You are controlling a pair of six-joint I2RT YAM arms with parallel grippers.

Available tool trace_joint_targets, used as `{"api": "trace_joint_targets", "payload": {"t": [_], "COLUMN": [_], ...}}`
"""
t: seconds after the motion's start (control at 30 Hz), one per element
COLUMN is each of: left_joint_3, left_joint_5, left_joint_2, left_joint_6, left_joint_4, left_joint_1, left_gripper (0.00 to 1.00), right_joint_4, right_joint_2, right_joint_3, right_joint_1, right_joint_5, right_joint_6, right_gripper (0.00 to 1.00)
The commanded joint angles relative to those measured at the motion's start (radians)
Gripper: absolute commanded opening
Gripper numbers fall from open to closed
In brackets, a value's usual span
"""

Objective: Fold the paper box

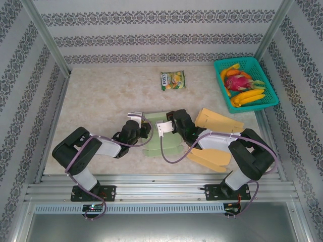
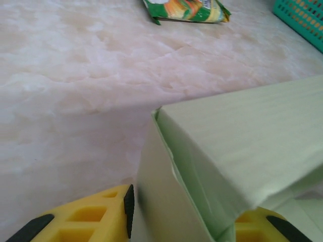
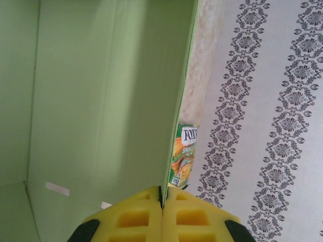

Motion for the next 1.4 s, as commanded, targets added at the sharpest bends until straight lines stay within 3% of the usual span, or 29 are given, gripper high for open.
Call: {"api": "trace_joint_targets", "payload": {"t": [0.0,0.23,0.43,0.77,0.97,1.17,1.37], "left_joint_3": [0.031,0.111,0.126,0.212,0.210,0.141,0.104], "left_joint_5": [-0.165,-0.518,-0.606,-0.767,-0.734,-0.482,-0.365], "left_joint_2": [0.036,0.092,0.130,0.159,0.174,0.107,0.029], "left_joint_6": [-0.003,-0.084,-0.111,-0.232,-0.264,-0.141,-0.102], "left_joint_4": [-0.002,-0.193,-0.246,-0.500,-0.498,-0.283,-0.218], "left_joint_1": [-0.012,-0.055,-0.054,-0.051,-0.024,-0.022,-0.029], "left_gripper": [0.34,0.20,0.14,0.17,0.19,0.29,0.39], "right_joint_4": [-0.053,-0.073,-0.089,-0.107,-0.118,-0.133,-0.167], "right_joint_2": [0.016,0.029,0.023,0.028,0.027,0.044,0.042], "right_joint_3": [-0.003,0.013,0.015,0.024,0.028,0.040,0.057], "right_joint_1": [0.014,0.011,0.002,0.001,-0.002,-0.007,-0.010], "right_joint_5": [0.008,0.044,0.051,0.051,0.049,0.049,0.034], "right_joint_6": [-0.001,0.011,0.021,0.034,0.042,0.058,0.108], "right_gripper": [0.00,0.00,0.00,0.00,0.00,0.00,0.00]}}
